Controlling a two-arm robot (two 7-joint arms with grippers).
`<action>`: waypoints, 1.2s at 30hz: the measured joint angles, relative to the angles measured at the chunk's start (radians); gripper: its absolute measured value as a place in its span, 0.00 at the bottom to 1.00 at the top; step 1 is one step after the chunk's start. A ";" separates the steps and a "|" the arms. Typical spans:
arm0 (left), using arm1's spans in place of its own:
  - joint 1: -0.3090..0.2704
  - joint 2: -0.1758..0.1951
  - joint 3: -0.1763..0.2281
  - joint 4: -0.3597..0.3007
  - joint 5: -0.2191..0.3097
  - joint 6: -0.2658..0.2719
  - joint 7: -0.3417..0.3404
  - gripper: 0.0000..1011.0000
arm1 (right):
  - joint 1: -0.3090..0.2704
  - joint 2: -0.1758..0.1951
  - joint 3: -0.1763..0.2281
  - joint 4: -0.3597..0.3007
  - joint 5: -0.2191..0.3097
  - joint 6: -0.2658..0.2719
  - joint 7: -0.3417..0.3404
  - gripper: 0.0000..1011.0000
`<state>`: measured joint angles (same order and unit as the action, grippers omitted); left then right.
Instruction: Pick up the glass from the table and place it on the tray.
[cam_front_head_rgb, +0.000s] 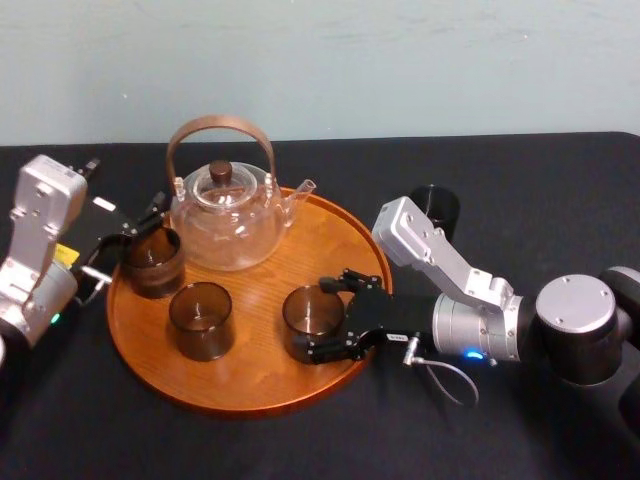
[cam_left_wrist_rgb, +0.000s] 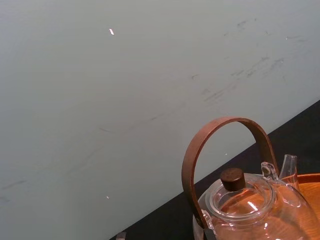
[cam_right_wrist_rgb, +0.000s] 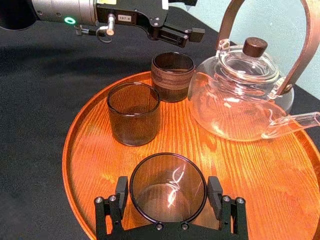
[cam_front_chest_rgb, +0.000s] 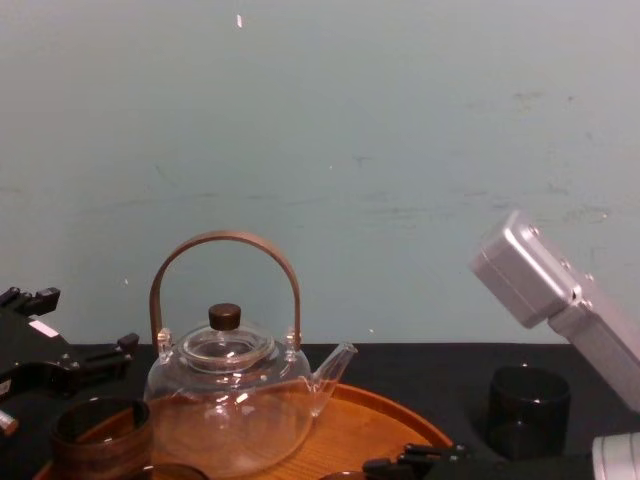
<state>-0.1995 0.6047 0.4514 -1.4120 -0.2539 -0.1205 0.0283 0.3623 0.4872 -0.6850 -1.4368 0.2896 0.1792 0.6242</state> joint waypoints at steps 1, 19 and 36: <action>0.000 0.000 0.000 0.000 0.000 0.000 0.000 0.99 | 0.000 0.000 0.000 0.000 0.000 0.000 0.000 0.99; 0.000 0.000 0.000 0.000 0.000 0.000 0.000 0.99 | -0.030 0.064 0.034 -0.051 0.046 -0.019 0.051 0.99; 0.000 0.000 0.000 0.000 0.000 0.000 0.000 0.99 | -0.120 0.204 0.135 -0.171 0.139 -0.066 0.045 0.99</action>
<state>-0.1995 0.6047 0.4514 -1.4120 -0.2539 -0.1205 0.0283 0.2425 0.6908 -0.5500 -1.6075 0.4289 0.1127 0.6693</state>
